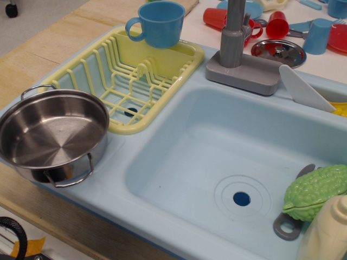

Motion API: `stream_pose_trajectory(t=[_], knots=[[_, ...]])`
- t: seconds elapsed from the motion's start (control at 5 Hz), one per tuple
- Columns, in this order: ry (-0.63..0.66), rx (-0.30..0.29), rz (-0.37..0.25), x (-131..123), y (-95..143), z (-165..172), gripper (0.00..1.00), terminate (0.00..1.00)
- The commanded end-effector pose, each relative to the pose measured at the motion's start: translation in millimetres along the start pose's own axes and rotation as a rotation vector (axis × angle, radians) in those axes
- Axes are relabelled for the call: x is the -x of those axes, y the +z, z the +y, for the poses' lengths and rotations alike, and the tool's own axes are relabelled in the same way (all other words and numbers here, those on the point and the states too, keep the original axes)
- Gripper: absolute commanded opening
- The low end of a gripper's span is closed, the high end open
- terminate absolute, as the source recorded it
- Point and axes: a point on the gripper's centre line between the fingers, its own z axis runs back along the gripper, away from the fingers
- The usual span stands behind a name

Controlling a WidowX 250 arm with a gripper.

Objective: Put cup into pot or pan

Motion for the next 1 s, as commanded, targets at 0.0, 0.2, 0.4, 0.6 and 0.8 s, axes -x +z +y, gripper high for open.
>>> stream_pose_trajectory(t=[0.0,0.2,0.4,0.6,0.8], knots=[[0.0,0.0,0.0,0,0,0,1.0,0.0],[0.019,0.006,0.027,-2,-12,1,1.0,0.0],[0.015,0.014,0.049,-8,-23,0,1.0,0.0],[0.014,0.03,0.079,-11,-34,1,1.0,0.0],[0.026,0.049,0.099,-10,-44,4,1.0,0.0]])
